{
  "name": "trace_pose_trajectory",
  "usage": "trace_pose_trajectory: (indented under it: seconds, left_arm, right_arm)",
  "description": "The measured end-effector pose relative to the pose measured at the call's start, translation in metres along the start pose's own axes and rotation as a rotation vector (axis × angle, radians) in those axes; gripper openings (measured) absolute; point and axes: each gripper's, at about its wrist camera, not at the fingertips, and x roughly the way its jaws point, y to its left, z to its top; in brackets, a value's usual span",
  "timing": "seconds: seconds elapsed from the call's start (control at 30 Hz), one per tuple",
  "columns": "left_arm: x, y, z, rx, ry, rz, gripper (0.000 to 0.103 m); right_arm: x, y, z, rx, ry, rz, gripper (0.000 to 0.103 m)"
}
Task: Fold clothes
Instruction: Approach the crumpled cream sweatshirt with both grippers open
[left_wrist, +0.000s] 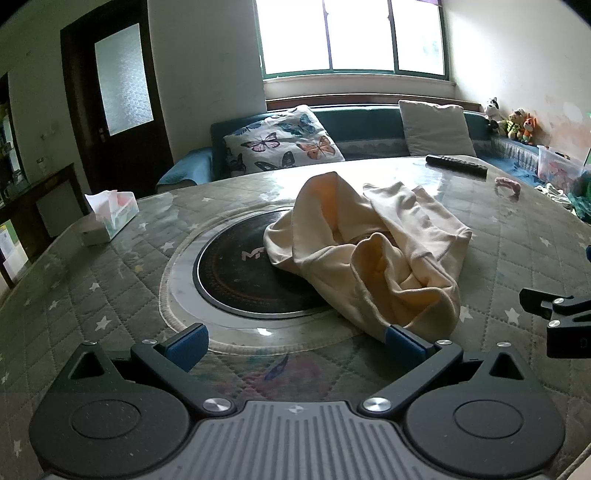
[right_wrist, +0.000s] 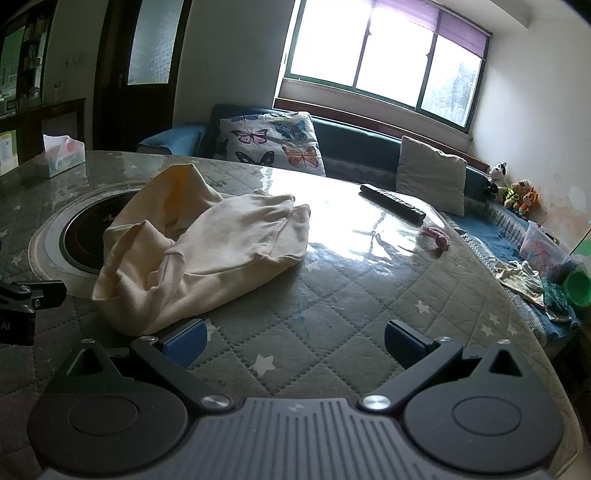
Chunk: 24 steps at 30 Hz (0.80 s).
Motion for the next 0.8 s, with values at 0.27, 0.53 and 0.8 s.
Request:
trace_pose_trajectory:
  seconds: [0.27,0.53,0.8]
  left_arm:
    - [0.002,-0.002,0.001,0.000,0.002,0.002,0.103]
    - [0.006,-0.002,0.004,0.002,0.016,-0.006,0.103]
    - [0.010,-0.002,0.008,0.004,0.033,-0.012,0.103]
  right_arm:
    - [0.001,-0.001,0.001,0.007,0.000,0.006,0.103]
    - [0.006,-0.001,0.002,0.009,0.009,0.012,0.103]
    - [0.012,0.001,0.003,0.003,0.021,0.022,0.103]
